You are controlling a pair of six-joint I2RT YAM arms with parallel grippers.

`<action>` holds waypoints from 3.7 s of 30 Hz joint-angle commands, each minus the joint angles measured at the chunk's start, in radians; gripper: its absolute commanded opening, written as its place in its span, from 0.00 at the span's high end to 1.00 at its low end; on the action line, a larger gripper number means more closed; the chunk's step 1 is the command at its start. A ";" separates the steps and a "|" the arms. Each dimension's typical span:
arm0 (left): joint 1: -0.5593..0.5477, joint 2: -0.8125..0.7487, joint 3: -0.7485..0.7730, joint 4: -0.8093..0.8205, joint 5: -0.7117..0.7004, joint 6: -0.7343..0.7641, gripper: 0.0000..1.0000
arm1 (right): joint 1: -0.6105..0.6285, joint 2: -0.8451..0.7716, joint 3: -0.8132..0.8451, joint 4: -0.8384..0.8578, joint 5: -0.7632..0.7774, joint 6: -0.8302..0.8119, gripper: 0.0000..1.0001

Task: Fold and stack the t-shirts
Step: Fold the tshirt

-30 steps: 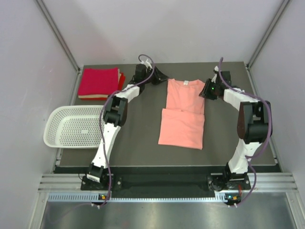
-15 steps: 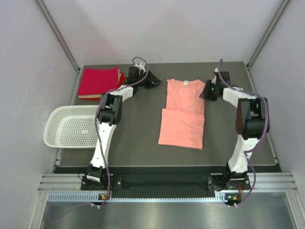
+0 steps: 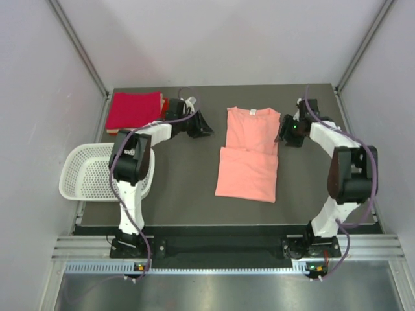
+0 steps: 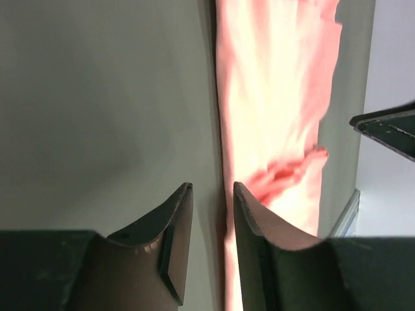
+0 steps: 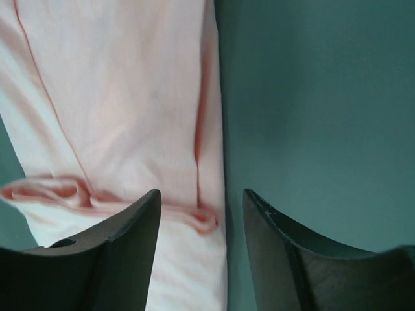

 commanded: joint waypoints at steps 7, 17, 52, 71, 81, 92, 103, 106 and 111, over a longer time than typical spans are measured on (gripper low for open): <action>-0.079 -0.378 -0.417 -0.080 0.014 0.017 0.60 | 0.074 -0.483 -0.497 -0.095 -0.013 0.113 0.42; -0.240 -0.493 -0.644 -0.077 -0.035 0.001 0.58 | 0.194 -0.676 -0.723 -0.030 -0.008 0.260 0.45; -0.285 -0.445 -0.724 -0.108 -0.107 -0.078 1.00 | 0.237 -0.830 -0.860 -0.083 0.125 0.319 1.00; -0.311 -0.570 -0.767 -0.022 -0.044 -0.157 0.60 | 0.239 -0.902 -0.858 -0.135 0.062 0.351 0.58; -0.360 -0.481 -0.790 0.046 -0.096 -0.164 0.59 | 0.237 -0.899 -0.910 -0.074 0.051 0.365 0.64; -0.361 -0.453 -0.776 0.009 -0.144 -0.175 0.93 | 0.237 -0.911 -0.920 -0.068 0.062 0.358 0.95; -0.374 -0.577 -0.754 -0.094 -0.165 -0.212 1.00 | 0.243 -1.069 -0.863 -0.157 0.059 0.305 1.00; -0.381 -0.613 -0.745 -0.132 -0.179 -0.223 1.00 | 0.249 -1.098 -0.854 -0.177 0.056 0.296 1.00; -0.387 -0.680 -0.739 -0.162 -0.188 -0.244 1.00 | 0.257 -1.153 -0.838 -0.198 0.047 0.291 1.00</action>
